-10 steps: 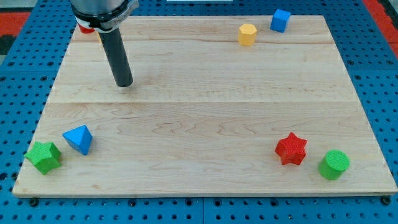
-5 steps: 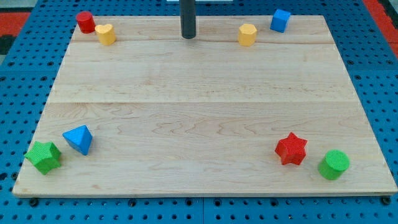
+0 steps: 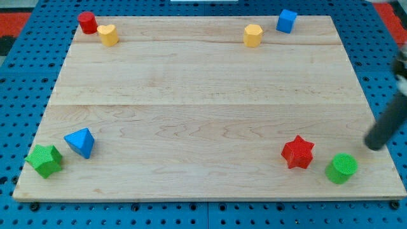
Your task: Place the red star diagonally below the bottom left side of the hexagon
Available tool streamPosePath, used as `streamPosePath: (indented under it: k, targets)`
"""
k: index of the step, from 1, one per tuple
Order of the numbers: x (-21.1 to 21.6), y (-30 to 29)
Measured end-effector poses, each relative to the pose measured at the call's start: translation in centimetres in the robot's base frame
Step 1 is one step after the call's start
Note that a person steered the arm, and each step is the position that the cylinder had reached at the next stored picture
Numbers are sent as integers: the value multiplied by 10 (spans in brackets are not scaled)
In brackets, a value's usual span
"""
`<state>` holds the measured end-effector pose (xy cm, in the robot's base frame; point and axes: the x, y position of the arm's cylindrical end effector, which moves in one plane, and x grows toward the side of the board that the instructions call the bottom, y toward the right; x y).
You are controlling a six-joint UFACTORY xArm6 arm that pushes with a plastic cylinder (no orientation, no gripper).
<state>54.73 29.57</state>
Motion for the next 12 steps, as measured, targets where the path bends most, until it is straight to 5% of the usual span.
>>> streamPosePath:
  k: [3,6,10,12]
  targets:
    - [36,-46]
    - [14,-181]
    - [-133,-297]
    - [-208,-308]
